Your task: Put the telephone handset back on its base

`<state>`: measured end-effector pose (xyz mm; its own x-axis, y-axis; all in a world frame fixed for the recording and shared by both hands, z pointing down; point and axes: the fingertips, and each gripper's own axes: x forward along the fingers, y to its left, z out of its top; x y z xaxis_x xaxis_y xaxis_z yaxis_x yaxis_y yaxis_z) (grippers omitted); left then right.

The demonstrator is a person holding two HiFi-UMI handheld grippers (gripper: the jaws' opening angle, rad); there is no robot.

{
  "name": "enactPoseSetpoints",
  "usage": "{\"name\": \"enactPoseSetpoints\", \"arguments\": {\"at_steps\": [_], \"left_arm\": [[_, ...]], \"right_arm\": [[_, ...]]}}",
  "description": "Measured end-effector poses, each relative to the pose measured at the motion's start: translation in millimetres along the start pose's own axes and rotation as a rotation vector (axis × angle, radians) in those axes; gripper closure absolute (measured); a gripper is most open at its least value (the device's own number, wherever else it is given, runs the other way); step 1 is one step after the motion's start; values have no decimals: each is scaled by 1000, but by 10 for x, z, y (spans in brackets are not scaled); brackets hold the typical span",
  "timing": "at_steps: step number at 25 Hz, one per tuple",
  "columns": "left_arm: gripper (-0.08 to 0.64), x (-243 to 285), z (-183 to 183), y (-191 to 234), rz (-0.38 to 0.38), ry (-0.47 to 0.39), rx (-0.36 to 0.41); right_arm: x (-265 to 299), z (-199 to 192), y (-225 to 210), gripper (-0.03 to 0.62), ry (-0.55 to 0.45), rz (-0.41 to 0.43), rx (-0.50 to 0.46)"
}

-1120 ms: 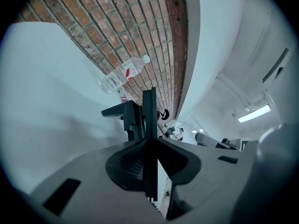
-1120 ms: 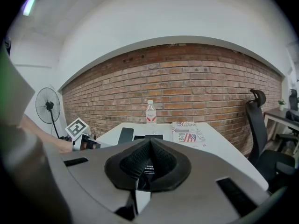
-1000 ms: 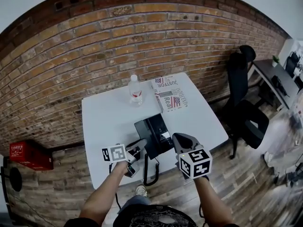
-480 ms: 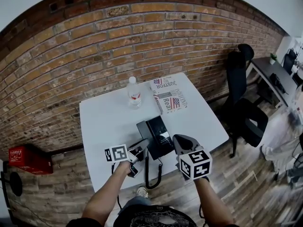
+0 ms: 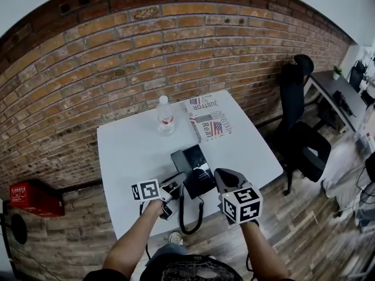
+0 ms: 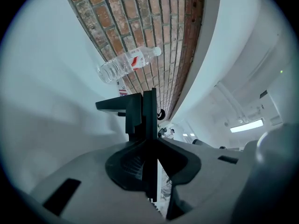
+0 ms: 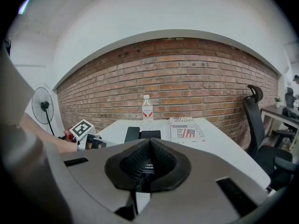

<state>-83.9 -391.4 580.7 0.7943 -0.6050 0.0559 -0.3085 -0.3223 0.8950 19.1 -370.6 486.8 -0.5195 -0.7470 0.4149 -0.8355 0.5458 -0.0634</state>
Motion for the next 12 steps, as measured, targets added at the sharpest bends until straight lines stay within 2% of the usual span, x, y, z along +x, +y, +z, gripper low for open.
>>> {"name": "enactPoseSetpoints", "arguments": {"at_steps": [12], "left_arm": [[485, 22, 13, 8, -17, 10, 13]], "right_arm": [[1, -32, -3, 591, 13, -4, 3]]}}
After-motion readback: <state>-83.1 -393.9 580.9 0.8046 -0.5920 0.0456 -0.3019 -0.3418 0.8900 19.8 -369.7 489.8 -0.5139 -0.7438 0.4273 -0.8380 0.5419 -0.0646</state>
